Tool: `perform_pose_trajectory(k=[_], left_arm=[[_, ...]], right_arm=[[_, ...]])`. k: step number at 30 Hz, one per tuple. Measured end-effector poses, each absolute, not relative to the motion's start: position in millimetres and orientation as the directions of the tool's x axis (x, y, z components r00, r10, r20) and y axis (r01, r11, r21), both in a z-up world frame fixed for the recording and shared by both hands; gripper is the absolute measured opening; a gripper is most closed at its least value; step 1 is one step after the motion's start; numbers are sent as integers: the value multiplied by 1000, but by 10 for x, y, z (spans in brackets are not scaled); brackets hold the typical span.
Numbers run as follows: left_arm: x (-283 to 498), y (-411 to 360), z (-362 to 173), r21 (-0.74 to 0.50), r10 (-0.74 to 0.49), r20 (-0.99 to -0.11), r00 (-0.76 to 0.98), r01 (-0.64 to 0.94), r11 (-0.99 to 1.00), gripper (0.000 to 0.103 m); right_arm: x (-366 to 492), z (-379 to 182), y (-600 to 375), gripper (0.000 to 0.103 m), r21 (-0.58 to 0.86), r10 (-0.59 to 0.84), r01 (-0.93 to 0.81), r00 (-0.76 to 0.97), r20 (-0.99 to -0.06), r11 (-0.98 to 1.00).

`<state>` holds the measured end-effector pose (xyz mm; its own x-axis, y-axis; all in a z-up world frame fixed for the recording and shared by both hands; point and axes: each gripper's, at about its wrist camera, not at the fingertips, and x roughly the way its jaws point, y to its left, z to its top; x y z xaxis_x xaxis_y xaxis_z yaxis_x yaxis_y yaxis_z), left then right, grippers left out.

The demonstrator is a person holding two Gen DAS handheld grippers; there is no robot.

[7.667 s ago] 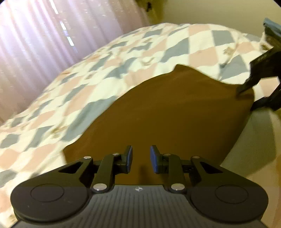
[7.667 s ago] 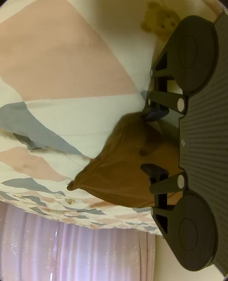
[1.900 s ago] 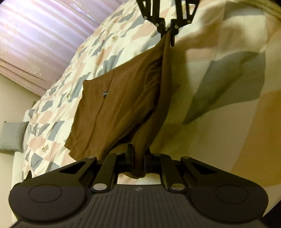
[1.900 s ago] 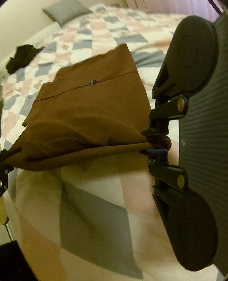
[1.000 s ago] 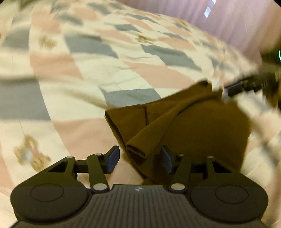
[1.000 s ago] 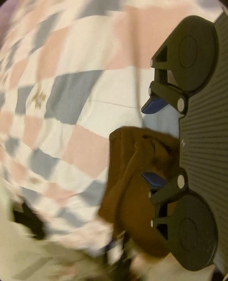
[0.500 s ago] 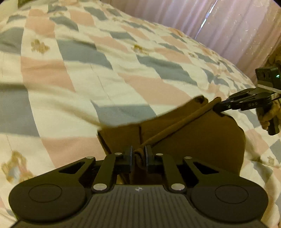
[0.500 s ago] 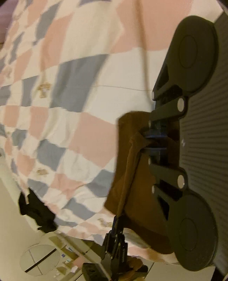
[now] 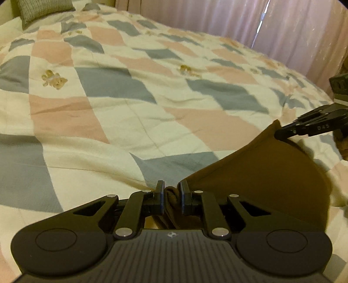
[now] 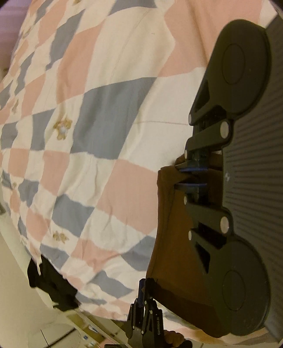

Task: Fold clothes

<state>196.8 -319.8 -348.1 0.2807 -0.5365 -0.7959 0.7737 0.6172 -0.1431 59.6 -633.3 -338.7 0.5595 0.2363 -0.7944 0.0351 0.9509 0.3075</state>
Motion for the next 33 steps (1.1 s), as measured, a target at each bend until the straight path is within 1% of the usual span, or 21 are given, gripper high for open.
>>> perform_pose_trajectory(k=[3,4,5,6,7,8,9,10,11,12,14,17,19,21,22,23,24,25,28,30,33], left_arm=[[1998,-3269,-3572,-103,-490,-824,285,774,624,27],[2006,-3275,-3575,-92,-477,-829,292,770,631,33],[2017,-3237,-3524,-85,-468,-829,307,757,648,42],[2028,-3193,-3466,-76,-456,-828,326,741,667,44],[2033,-3130,-3386,-56,-436,-827,356,718,694,42],[2031,-3066,-3303,-37,-414,-825,385,695,718,36],[1999,-3001,-3207,-18,-394,-823,409,675,737,34],[1956,-2941,-3111,-3,-378,-821,428,659,752,29],[1860,-2906,-3016,-7,-385,-817,429,659,752,24],[1714,-2892,-2919,-21,-406,-810,423,671,741,24],[1368,-2901,-2785,-59,-461,-796,393,707,705,20],[791,-2924,-2708,-121,-554,-767,325,773,622,19],[501,-2961,-2844,-110,-569,-764,304,808,579,19],[310,-3013,-3145,-36,-513,-796,322,821,570,17],[292,-3005,-3339,-4,-472,-816,334,813,582,12],[323,-2950,-3466,-22,-466,-823,325,802,598,9],[364,-2899,-3502,-48,-475,-820,321,787,615,9],[392,-2877,-3463,-56,-477,-818,321,781,622,9],[351,-2826,-3227,15,-449,-804,389,769,639,8],[296,-2728,-3085,6,-448,-798,404,748,663,8],[170,-2690,-3035,-5,-454,-799,395,750,662,9]], right_arm=[[660,-3457,-6288,9,275,211,46,525,-824,960],[678,-3436,-6294,10,267,195,66,521,-831,961],[682,-3383,-6304,23,246,157,102,526,-836,964],[686,-3330,-6313,40,224,120,137,529,-840,965],[671,-3260,-6312,65,188,70,167,541,-838,968],[599,-3148,-6288,64,143,15,181,571,-821,973],[491,-3025,-6257,64,133,-4,181,607,-795,974],[383,-2903,-6226,61,123,-22,182,641,-767,976],[273,-2823,-6165,54,118,-28,173,665,-746,978],[156,-2827,-6045,50,119,-8,143,671,-741,982],[-76,-2834,-5806,38,122,32,84,682,-731,989],[-425,-2846,-5446,26,124,93,-5,694,-714,992],[-626,-2883,-5229,22,119,125,-57,692,-711,991],[-661,-3172,-5200,22,50,60,-34,654,-754,998],[-674,-3325,-5240,23,34,33,-11,637,-770,999],[-684,-3441,-5348,32,72,43,21,631,-774,997],[-692,-3502,-5419,35,91,44,43,628,-777,995],[-693,-3455,-5416,35,75,29,47,631,-775,996],[-752,-3281,-5327,30,-14,-46,56,639,-768,998],[-878,-3107,-5269,27,-38,-78,76,652,-754,996],[-1030,-3005,-5117,26,4,-22,37,683,-730,999]])
